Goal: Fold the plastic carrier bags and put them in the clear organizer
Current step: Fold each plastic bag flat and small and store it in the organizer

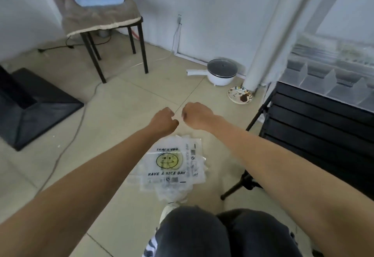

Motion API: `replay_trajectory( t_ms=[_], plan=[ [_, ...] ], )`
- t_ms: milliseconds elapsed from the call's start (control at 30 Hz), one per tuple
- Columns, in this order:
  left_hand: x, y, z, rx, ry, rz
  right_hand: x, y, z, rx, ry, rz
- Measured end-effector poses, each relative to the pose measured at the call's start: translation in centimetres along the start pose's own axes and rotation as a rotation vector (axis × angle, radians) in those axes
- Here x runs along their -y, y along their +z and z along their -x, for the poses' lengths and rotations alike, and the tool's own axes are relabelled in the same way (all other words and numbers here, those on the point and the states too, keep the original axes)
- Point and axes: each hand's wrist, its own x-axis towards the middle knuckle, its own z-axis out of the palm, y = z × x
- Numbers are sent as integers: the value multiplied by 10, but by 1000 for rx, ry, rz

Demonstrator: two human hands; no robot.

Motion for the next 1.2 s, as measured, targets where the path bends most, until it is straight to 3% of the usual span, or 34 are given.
replay_trajectory(
  t_ms=[167, 367, 767, 933, 1200],
  plan=[
    [73, 17, -17, 76, -214, 163, 15, 70, -42, 208, 6, -1],
    [125, 53, -51, 88, -436, 320, 4, 142, -80, 333, 17, 6],
    [225, 131, -126, 156, -509, 32, -55, 253, -152, 412, 223, -49],
    [254, 158, -147, 91, -506, -29, -76, 303, -166, 412, 374, -131],
    [266, 196, -176, -67, -441, -140, -99, 343, -190, 155, 688, -414]
  ],
)
